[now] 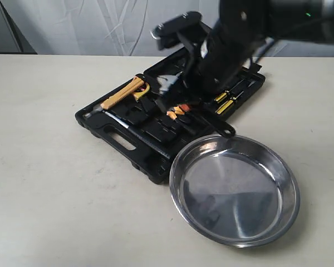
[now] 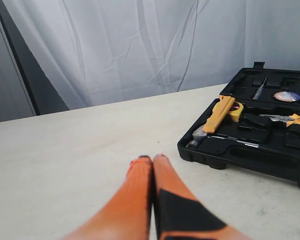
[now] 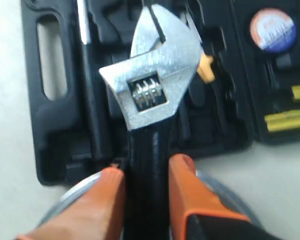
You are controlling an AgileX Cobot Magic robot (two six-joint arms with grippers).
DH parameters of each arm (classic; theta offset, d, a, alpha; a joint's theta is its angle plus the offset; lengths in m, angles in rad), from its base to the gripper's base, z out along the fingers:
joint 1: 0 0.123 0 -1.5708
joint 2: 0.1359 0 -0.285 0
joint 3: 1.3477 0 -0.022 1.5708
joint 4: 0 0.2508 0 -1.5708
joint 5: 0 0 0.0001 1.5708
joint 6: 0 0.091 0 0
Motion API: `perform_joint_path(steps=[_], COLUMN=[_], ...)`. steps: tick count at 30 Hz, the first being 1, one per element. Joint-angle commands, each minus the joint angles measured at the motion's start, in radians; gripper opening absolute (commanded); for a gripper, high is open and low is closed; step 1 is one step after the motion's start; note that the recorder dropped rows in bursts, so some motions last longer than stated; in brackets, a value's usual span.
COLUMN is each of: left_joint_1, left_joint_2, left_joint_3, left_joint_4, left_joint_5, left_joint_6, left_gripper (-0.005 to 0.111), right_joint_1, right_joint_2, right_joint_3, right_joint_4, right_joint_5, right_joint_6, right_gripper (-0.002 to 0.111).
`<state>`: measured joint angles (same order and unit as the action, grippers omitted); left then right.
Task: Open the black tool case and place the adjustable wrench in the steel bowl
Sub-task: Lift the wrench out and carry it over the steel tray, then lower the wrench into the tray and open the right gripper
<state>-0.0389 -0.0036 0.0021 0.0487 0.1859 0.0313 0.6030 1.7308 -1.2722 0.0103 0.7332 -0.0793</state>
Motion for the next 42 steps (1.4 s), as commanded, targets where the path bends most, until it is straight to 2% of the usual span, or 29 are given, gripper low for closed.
perform_joint_path(steps=[1, 4, 10, 16, 21, 24, 28, 30, 32, 34, 36, 38, 42], left_joint_1=[-0.004, -0.004, -0.004, -0.004, -0.004, -0.004, -0.004, -0.004, -0.004, -0.004, -0.004, -0.004, -0.004], left_joint_2=[0.004, 0.004, 0.004, 0.004, 0.004, 0.004, 0.004, 0.004, 0.004, 0.004, 0.004, 0.004, 0.004], left_joint_3=[-0.002, -0.002, -0.002, -0.002, -0.002, -0.002, -0.002, -0.002, -0.002, -0.002, -0.002, -0.002, -0.002], left_joint_4=[-0.002, -0.002, -0.002, -0.002, -0.002, -0.002, -0.002, -0.002, -0.002, -0.002, -0.002, -0.002, -0.002], left_joint_5=[-0.007, -0.007, -0.007, -0.007, -0.007, -0.007, -0.007, -0.007, -0.007, -0.007, -0.007, -0.007, -0.007], left_joint_6=[-0.001, -0.001, -0.001, -0.001, -0.001, -0.001, -0.001, -0.001, -0.001, -0.001, -0.001, -0.001, -0.001], left_gripper=[0.000, 0.000, 0.000, 0.000, 0.000, 0.000, 0.000, 0.000, 0.000, 0.000, 0.000, 0.000, 0.000], right_joint_1=[-0.002, -0.002, -0.004, -0.009, -0.009, -0.009, -0.009, -0.009, -0.009, -0.009, -0.009, -0.009, -0.002], right_joint_2=[-0.148, -0.178, -0.155, -0.091, -0.044, -0.041, -0.041, -0.041, -0.041, -0.047, -0.073, -0.126, -0.305], right_joint_3=[0.250, 0.392, 0.548, 0.573, 0.571, 0.571, 0.569, 0.569, 0.569, 0.569, 0.569, 0.575, 0.603], right_joint_4=[-0.061, -0.061, -0.063, -0.081, -0.092, -0.093, -0.088, -0.082, -0.080, -0.080, -0.080, -0.080, -0.065], right_joint_5=[-0.101, -0.189, -0.405, -0.502, -0.512, -0.512, -0.510, -0.489, -0.452, -0.422, -0.392, -0.377, -0.365], right_joint_6=[0.151, 0.191, 0.196, 0.196, 0.196, 0.196, 0.196, 0.211, 0.211, 0.211, 0.211, 0.211, 0.211], right_gripper=[-0.001, -0.001, -0.001, -0.001, 0.000, 0.013, 0.041, 0.048, 0.046, 0.038, 0.023, 0.002, 0.000])
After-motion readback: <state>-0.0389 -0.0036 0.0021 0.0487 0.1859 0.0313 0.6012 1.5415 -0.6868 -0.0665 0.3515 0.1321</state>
